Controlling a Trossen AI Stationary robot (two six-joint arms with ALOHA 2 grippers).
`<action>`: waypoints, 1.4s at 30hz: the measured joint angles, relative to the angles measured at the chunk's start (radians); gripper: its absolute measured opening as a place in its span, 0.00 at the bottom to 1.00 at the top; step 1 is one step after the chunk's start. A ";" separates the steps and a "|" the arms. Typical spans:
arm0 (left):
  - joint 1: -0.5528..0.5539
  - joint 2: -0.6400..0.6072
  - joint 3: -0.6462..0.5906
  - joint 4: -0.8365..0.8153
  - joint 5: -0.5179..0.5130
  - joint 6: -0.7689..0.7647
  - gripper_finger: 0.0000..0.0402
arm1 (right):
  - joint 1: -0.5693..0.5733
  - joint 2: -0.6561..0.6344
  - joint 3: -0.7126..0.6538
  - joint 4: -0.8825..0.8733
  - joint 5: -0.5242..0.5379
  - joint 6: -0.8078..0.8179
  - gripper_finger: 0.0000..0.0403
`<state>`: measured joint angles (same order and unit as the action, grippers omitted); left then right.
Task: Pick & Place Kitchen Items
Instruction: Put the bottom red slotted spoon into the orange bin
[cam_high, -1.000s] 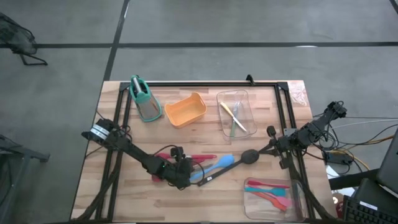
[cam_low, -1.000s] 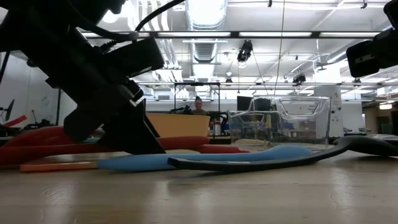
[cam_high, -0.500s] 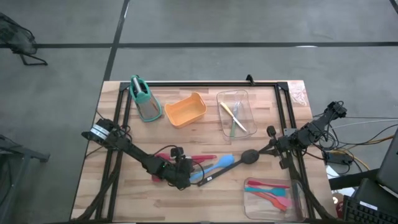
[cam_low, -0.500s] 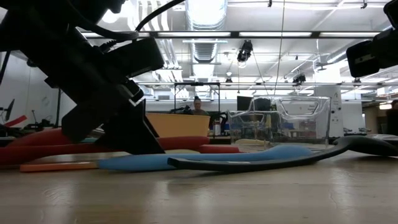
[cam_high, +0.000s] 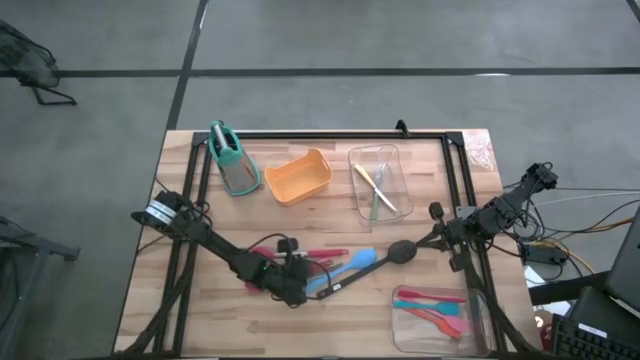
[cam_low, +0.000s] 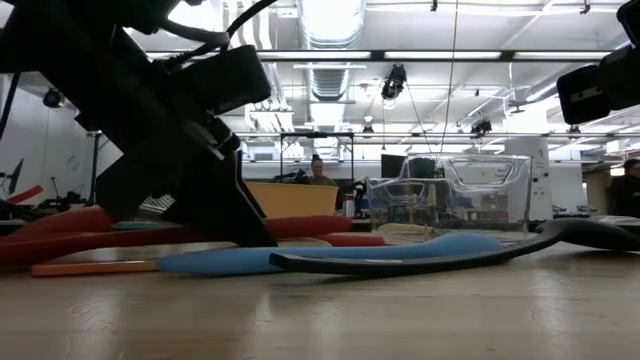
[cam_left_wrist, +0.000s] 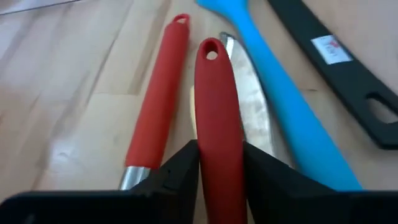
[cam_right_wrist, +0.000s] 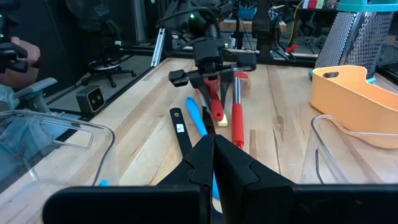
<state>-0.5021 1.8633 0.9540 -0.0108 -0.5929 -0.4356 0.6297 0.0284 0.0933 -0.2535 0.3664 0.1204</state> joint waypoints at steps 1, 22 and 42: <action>0.000 0.000 0.003 0.000 0.013 0.008 0.27 | 0.000 0.000 0.000 0.000 0.000 0.000 0.02; -0.039 -0.030 0.135 -0.091 0.024 0.149 0.24 | 0.000 0.000 0.000 0.000 0.000 0.000 0.02; 0.109 -0.262 0.190 -0.227 -0.273 0.524 0.24 | 0.000 0.000 0.000 0.000 0.000 0.000 0.02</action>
<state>-0.3931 1.6013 1.1439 -0.2375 -0.8663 0.0887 0.6299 0.0287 0.0937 -0.2532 0.3663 0.1204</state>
